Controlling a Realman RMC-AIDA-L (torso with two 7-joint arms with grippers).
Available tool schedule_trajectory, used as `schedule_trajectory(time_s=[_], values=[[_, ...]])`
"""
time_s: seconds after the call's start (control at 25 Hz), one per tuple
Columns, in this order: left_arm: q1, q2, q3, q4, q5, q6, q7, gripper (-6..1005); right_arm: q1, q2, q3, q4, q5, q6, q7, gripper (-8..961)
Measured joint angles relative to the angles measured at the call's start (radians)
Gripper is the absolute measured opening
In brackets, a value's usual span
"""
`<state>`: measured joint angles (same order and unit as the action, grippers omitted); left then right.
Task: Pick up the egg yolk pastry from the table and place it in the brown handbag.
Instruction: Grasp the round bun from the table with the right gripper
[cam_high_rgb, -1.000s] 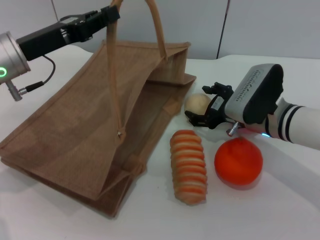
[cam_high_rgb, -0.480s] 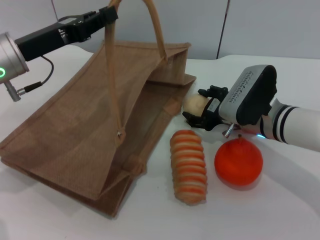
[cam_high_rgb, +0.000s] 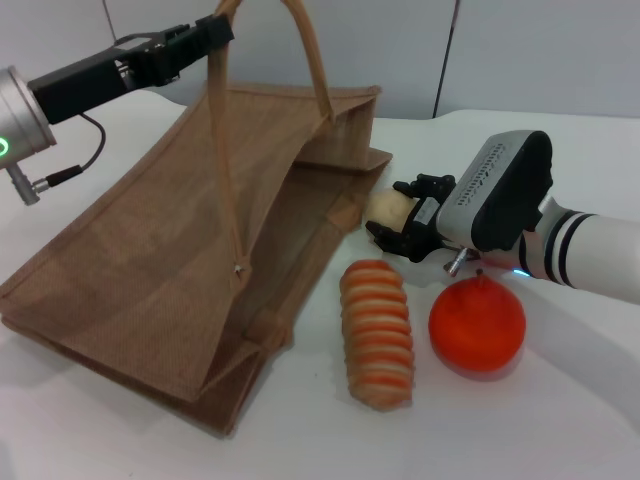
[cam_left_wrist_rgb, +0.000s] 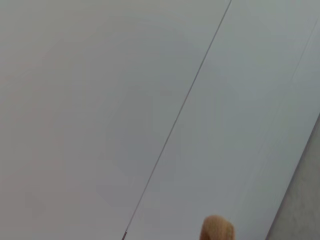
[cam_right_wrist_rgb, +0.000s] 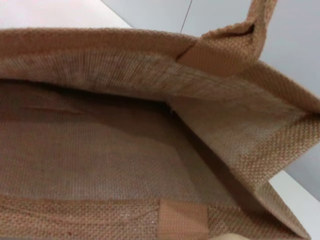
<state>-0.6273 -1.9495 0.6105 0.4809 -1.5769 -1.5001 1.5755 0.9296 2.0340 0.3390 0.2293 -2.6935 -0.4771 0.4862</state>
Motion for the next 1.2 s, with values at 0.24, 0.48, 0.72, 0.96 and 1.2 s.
schedule_trajectory(time_s=[0.24,0.48,0.72,0.96,1.2], values=[[0.003,0.006,0.000,-0.001,0.000,0.000,-0.003,115,-0.003,-0.002,0.000,0.008,0.000,-0.006,-0.002,647],[0.009,0.008,0.000,-0.001,0.000,0.000,-0.004,115,-0.010,-0.004,0.007,0.010,0.002,-0.038,-0.001,599],[0.016,0.009,-0.013,0.001,0.000,-0.011,-0.005,115,-0.022,-0.006,0.024,0.003,0.008,-0.087,-0.001,560],[0.020,0.010,-0.014,0.003,0.000,-0.009,-0.005,115,-0.038,-0.009,0.063,-0.001,0.009,-0.107,-0.010,523],[0.023,0.011,-0.014,0.004,0.007,-0.004,-0.005,115,-0.064,-0.011,0.089,-0.033,0.009,-0.220,-0.004,494]])
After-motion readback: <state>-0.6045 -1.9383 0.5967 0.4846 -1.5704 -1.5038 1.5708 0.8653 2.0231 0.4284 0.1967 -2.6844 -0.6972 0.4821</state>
